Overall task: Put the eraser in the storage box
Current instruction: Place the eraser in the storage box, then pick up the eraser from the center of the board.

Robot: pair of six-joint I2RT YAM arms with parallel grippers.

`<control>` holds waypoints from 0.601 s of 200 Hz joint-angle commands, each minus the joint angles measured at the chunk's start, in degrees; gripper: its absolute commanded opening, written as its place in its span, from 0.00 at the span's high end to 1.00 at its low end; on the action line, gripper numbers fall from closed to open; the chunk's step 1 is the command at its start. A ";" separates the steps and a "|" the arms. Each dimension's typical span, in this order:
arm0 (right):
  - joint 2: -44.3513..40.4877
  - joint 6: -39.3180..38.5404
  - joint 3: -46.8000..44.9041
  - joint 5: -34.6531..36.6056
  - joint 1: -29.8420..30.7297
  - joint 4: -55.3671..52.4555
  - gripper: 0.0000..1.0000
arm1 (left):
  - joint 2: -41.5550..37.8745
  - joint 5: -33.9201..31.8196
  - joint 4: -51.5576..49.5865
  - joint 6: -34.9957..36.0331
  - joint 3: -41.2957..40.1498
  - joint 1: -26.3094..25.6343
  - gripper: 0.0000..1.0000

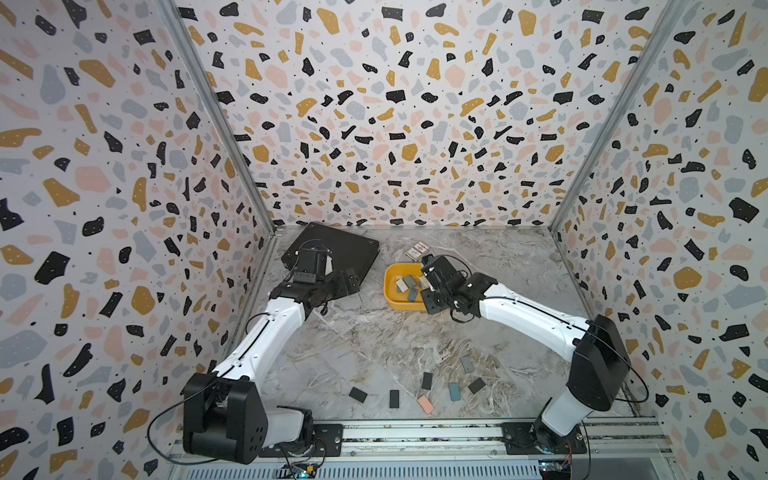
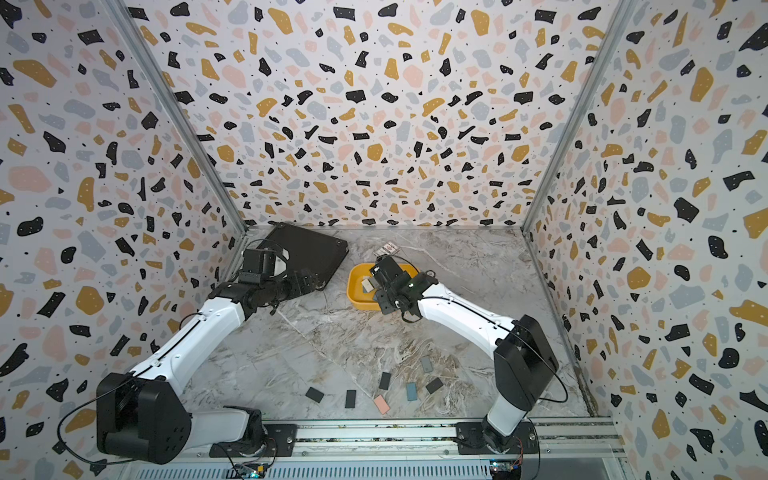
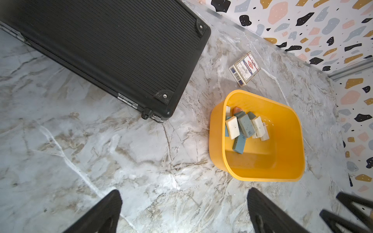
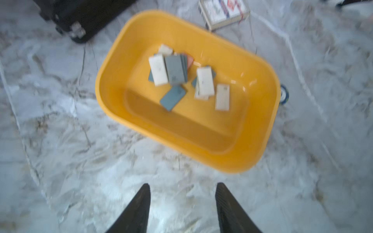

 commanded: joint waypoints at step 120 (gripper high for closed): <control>-13.73 19.35 -22.41 6.58 5.74 -11.45 0.45 | -3.74 2.99 3.54 -1.77 -3.07 0.47 0.03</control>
